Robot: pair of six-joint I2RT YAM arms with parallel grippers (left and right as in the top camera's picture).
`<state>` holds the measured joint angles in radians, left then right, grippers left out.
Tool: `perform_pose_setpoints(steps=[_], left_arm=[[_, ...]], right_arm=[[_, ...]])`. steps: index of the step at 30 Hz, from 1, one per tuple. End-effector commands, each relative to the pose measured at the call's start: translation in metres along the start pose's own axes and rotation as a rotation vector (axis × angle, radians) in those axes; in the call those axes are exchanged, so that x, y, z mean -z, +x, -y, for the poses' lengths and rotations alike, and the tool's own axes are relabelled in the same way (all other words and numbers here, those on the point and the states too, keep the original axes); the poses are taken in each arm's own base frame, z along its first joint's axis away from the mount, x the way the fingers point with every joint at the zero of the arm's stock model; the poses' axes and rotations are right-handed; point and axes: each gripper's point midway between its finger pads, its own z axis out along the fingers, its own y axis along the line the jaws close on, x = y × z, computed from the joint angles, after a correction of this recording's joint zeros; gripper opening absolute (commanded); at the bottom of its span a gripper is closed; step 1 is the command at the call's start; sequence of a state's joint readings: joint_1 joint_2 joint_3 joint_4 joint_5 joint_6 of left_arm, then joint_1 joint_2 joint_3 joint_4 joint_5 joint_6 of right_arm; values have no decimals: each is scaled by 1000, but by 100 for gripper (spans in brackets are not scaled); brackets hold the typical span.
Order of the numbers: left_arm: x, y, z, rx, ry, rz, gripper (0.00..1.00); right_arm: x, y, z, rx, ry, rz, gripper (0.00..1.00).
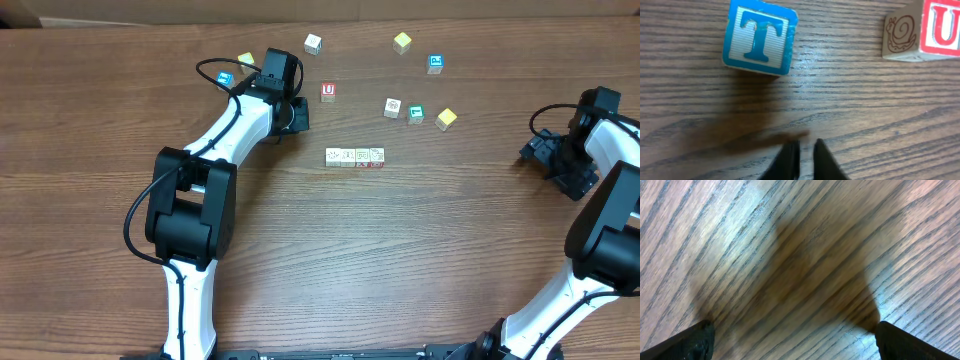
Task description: Form a horizontal line
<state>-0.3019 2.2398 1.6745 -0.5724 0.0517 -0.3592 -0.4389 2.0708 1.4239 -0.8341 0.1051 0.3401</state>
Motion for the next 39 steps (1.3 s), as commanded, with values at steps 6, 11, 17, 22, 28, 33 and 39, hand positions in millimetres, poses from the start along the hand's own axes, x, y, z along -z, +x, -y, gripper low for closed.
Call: perform_pose_setpoints(steps=[6, 11, 17, 22, 28, 33, 39], left_arm=[[16, -7, -28, 21, -115, 17, 45], [19, 10, -51, 43, -177, -62, 67], [27, 24, -88, 55, -321, -118, 80], [31, 26, -105, 62, -342, -143, 100], [31, 25, -107, 67, -344, -143, 100], [31, 25, -107, 66, -344, -143, 100], [31, 25, -107, 66, -344, -143, 100]], right_arm=[[-6, 2, 8, -4, 32, -7, 100], [-6, 2, 8, -4, 32, -7, 100], [-6, 2, 8, -4, 32, -7, 100], [-6, 2, 8, -4, 32, -7, 100], [-6, 2, 8, -4, 32, -7, 100], [-6, 2, 8, -4, 32, -7, 100], [-6, 2, 8, -4, 32, -7, 100]])
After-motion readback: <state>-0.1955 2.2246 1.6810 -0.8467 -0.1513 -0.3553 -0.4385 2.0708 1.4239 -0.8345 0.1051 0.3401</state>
